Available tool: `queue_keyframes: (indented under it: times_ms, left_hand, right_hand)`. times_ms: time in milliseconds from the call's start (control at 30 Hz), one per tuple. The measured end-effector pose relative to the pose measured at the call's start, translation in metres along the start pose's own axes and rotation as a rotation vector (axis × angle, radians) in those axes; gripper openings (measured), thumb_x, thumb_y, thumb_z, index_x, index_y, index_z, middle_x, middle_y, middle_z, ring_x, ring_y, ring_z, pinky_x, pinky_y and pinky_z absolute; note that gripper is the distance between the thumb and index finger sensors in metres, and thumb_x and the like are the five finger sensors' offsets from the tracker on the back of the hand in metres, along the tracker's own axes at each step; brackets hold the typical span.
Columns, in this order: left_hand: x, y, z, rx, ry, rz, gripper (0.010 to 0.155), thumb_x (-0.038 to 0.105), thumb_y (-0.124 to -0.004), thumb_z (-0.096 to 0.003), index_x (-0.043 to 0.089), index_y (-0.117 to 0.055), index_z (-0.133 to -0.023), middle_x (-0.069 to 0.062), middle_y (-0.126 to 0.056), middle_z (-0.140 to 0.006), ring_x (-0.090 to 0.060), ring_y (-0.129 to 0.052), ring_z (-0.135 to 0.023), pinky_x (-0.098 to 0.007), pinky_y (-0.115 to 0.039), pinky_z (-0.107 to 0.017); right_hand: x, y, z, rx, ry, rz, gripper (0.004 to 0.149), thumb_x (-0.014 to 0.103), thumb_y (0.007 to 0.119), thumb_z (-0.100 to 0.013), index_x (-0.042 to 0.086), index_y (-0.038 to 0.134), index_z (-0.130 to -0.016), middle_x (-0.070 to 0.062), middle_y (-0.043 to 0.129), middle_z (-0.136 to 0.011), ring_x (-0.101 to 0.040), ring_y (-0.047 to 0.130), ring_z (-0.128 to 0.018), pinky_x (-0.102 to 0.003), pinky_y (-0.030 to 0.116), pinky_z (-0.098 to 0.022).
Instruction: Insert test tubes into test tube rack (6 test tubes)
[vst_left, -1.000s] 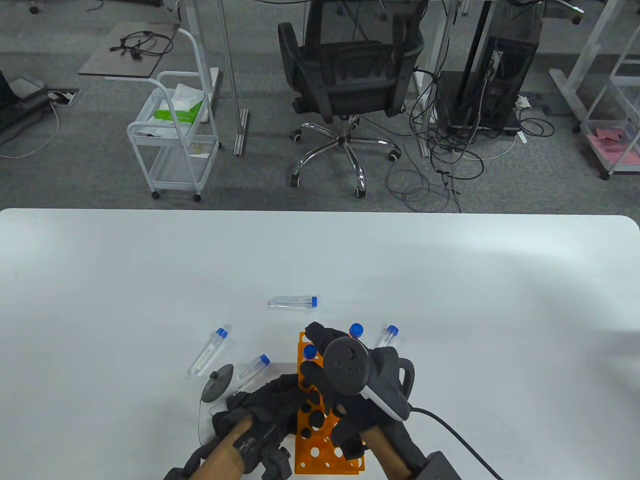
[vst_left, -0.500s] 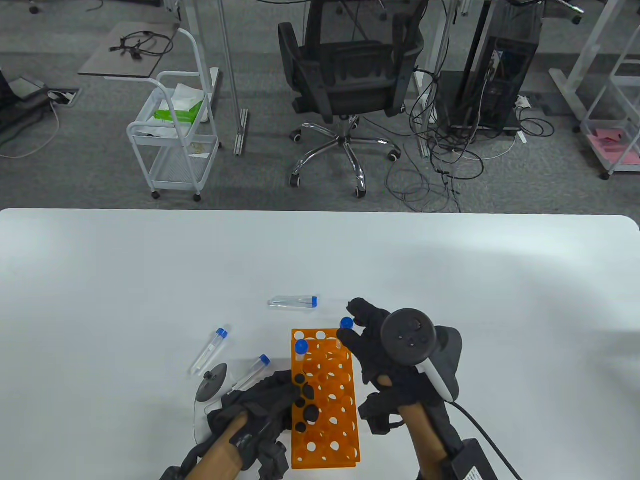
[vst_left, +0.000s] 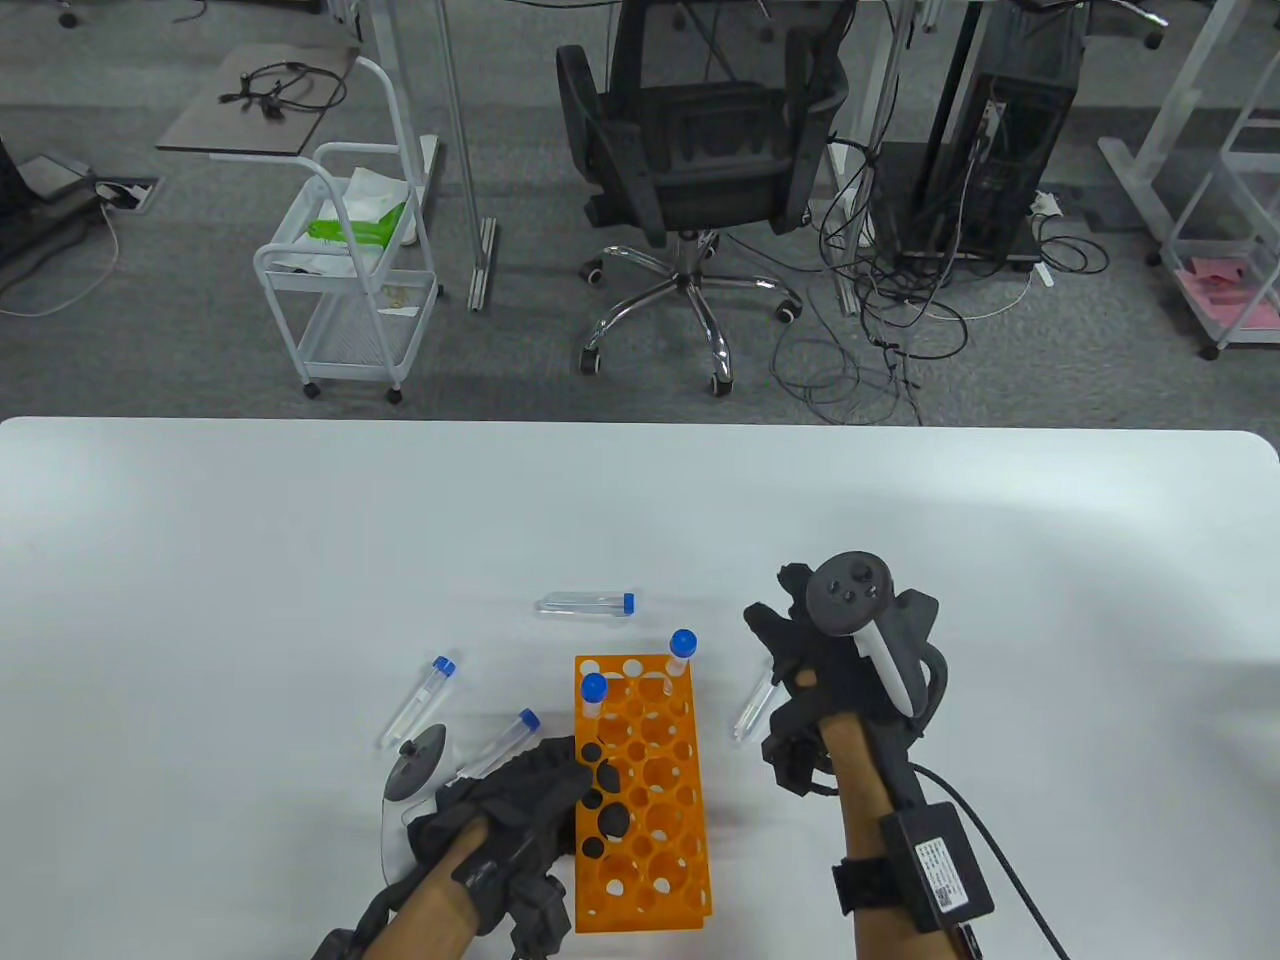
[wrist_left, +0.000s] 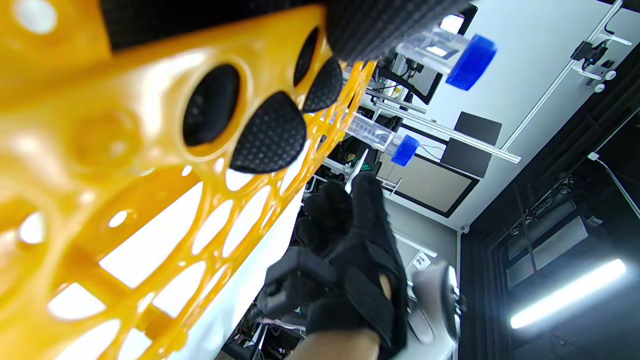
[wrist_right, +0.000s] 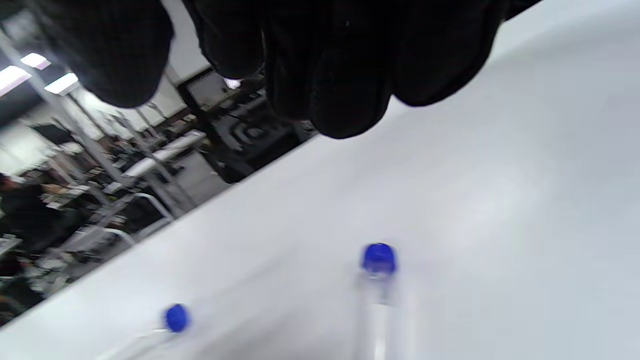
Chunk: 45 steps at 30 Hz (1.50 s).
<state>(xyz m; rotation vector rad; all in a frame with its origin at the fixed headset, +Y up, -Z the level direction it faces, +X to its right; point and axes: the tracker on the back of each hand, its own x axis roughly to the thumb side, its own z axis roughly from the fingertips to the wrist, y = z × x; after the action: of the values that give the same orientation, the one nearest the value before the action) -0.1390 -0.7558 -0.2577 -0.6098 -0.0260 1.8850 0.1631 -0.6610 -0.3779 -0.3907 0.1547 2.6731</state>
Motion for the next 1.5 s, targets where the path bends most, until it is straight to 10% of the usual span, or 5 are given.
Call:
queue_keyframes:
  times_ms: [700, 1500]
  left_hand:
    - [-0.002, 0.003, -0.002, -0.01, 0.008, -0.001, 0.049, 0.024, -0.07, -0.0464, 0.005, -0.058, -0.09, -0.018, -0.083, -0.079, -0.024, -0.104, -0.055, -0.034, -0.094, -0.032]
    - [-0.005, 0.001, -0.004, -0.042, 0.005, -0.013, 0.049, 0.025, -0.07, -0.0466, 0.006, -0.057, -0.09, -0.018, -0.083, -0.08, -0.024, -0.104, -0.056, -0.034, -0.094, -0.032]
  right_hand:
    - [-0.008, 0.091, -0.048, -0.011, 0.265, 0.497, 0.062, 0.06, 0.08, -0.041, 0.032, 0.072, -0.095, 0.003, 0.093, -0.079, -0.018, 0.101, -0.056, -0.046, 0.084, -0.048]
    - [-0.027, 0.042, 0.002, 0.1, 0.078, 0.011, 0.058, 0.047, 0.093, -0.039, 0.029, 0.075, -0.091, 0.001, 0.091, -0.085, -0.021, 0.1, -0.06, -0.047, 0.083, -0.049]
